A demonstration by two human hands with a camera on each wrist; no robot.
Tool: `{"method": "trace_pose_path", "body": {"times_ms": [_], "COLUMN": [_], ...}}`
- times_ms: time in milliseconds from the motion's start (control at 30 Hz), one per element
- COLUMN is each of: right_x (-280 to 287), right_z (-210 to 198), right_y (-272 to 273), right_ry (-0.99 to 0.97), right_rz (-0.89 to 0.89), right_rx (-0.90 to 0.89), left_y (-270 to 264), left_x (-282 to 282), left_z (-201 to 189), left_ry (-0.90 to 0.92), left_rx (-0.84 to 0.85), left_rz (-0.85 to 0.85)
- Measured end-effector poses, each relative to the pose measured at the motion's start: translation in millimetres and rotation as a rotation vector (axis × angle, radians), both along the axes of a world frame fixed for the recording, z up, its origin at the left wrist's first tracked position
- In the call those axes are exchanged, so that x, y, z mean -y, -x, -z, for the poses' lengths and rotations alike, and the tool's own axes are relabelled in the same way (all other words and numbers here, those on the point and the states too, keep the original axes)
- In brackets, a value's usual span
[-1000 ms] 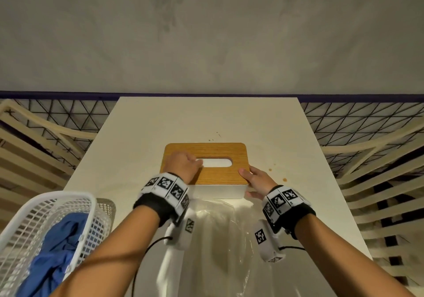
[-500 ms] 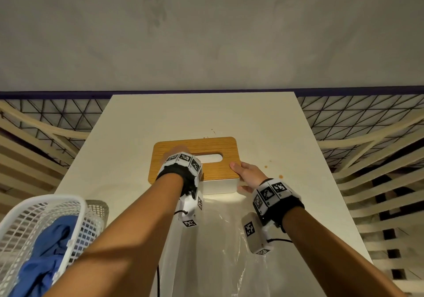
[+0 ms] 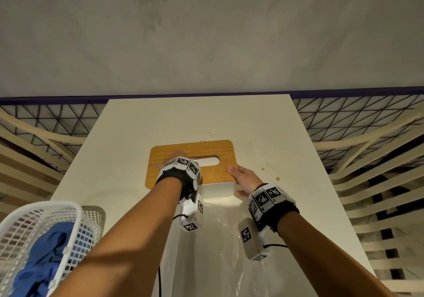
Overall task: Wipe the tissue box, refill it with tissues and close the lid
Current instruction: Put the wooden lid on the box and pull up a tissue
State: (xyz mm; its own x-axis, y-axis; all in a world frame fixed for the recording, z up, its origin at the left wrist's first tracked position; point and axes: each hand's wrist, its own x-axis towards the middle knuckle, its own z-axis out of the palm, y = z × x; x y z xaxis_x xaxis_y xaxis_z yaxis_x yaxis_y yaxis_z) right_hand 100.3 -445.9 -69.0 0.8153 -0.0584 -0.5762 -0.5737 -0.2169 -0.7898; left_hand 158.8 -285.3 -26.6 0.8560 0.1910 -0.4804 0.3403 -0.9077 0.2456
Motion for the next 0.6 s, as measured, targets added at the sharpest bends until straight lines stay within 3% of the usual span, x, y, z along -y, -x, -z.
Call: {"method": "trace_pose_path", "body": {"times_ms": [200,433,600], "right_x": [-3,-2,-1], "right_z": [-3,-5,-6], "right_y": [2,2,4], "right_ry": [0.031,0.045,0.048], "right_rz": [-0.030,-0.050,-0.044], "right_rx": [0.016,0.019,0.034], "left_y": [2,5,0], "left_x": [1,-11,-12], "left_z": [-2,-7,-5], "left_ry": [0.022,-0.011,-0.037], "left_rx": [-0.011,0.002,-0.007], "left_rz": [0.035,0.216,0.168]}}
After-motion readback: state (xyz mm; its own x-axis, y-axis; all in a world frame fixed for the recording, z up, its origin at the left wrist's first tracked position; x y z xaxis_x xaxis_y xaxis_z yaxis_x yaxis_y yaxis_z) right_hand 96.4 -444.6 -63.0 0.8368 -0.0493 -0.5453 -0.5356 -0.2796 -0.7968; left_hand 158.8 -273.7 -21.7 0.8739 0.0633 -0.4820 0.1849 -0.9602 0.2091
